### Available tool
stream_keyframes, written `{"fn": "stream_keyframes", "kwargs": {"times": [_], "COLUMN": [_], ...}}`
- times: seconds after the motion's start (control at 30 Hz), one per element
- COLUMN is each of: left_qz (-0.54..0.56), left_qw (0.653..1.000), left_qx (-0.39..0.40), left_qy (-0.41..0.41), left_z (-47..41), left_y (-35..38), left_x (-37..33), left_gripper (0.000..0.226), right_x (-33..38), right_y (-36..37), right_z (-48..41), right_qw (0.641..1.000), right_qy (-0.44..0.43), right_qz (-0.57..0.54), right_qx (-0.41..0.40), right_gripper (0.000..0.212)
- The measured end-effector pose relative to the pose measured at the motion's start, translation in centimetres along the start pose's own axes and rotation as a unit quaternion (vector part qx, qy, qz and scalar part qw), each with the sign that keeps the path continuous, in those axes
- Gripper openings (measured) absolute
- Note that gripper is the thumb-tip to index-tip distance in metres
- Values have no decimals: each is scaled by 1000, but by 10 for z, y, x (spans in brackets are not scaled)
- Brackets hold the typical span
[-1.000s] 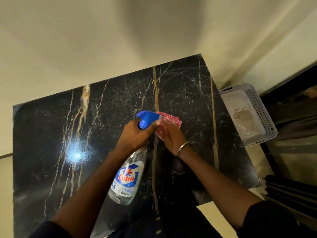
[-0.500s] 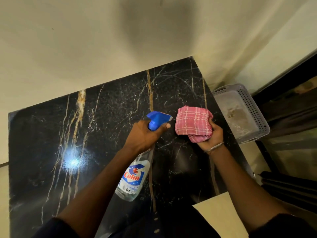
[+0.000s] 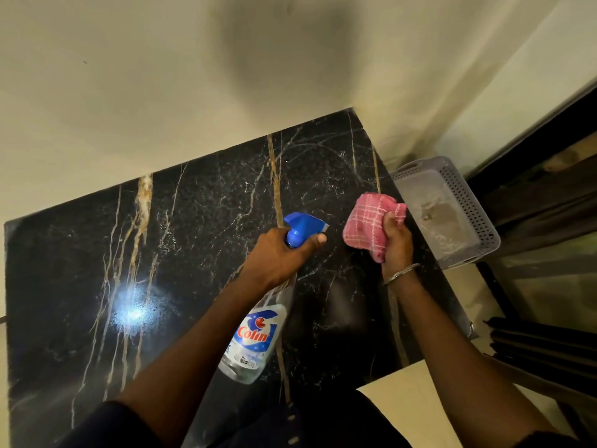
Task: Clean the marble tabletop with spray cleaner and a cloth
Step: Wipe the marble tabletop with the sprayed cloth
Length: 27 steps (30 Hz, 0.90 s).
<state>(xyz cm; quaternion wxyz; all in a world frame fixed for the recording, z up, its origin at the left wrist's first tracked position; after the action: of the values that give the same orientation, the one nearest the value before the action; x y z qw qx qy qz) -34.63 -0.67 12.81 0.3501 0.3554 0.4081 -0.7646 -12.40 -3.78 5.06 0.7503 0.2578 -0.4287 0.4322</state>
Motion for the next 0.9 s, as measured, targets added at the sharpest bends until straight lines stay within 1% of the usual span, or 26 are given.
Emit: {"fn": "stream_keyframes", "kwargs": {"times": [0.03, 0.07, 0.1, 0.13, 0.17, 0.2, 0.23, 0.27, 0.3, 0.37, 0.4, 0.43, 0.5, 0.53, 0.7, 0.77, 0.8, 0.9], "left_qz": [1, 2, 0, -4, -7, -6, 1, 12, 22, 28, 27, 25, 16, 12, 10, 21, 26, 27], "left_qw": [1000, 1000, 1000, 999, 998, 997, 996, 995, 994, 994, 994, 994, 995, 996, 995, 996, 996, 997], "left_qx": [-4, -12, -27, -45, -64, -77, -86, -92, -95, -94, -91, -86, -74, -70, -73, -59, -54, -53], "left_qy": [-3, -7, -14, -20, -26, -31, -34, -40, -48, -58, -59, -60, -60, -59, -65, -66, -66, -55], "left_z": [-2, -4, -7, -9, -11, -13, -14, -16, -17, -18, -20, -22, -25, -27, -43, -52, -56, -67], "left_y": [0, 0, -2, -4, -7, -10, -13, -16, -19, -24, -26, -27, -28, -28, -31, -30, -30, -30], "left_x": [2, 4, 6, 9, 12, 16, 19, 23, 25, 29, 30, 31, 32, 33, 33, 30, 28, 20], "left_gripper": [41, 43, 44, 46, 47, 49, 51, 52, 51, 47, 45, 44, 42, 42, 60, 63, 63, 55], "right_x": [8, 14, 14, 5, -5, -15, -20, -25, -31, -47, -54, -59, -59, -59, -46, -34, -26, 0], "right_y": [2, 10, 23, 35, 45, 50, 54, 58, 63, 72, 77, 82, 90, 93, 94, 94, 96, 104], "right_z": [2, 5, 9, 11, 11, 8, 4, 0, -3, -10, -14, -16, -15, -16, -45, -69, -83, -122], "right_qw": [991, 958, 891, 795, 707, 658, 644, 643, 635, 591, 575, 575, 598, 602, 579, 580, 584, 592], "right_qy": [-70, -159, -249, -314, -347, -353, -350, -344, -335, -295, -273, -258, -248, -250, -303, -303, -299, -277], "right_qz": [112, 231, 361, 493, 589, 640, 658, 664, 679, 736, 758, 767, 758, 755, 753, 753, 752, 754], "right_qx": [7, 53, 115, 162, 181, 183, 173, 164, 154, 149, 141, 125, 82, 70, 77, 71, 67, 58], "right_gripper": [31, 36, 47, 58, 66, 70, 72, 72, 73, 79, 81, 82, 79, 78, 73, 72, 72, 76]}}
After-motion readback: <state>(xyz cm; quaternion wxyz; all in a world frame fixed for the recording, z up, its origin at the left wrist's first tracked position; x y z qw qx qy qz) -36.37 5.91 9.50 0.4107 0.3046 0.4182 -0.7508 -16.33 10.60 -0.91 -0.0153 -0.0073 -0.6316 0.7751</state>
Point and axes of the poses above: each hand's wrist, its own z-axis away from the middle knuckle, its own y-axis out of the palm, x = y × z, the point moved 5 cm from there along -z, towards the middle knuckle, and after that the axes turned 10 degrees about z, right-handed, at the moved point
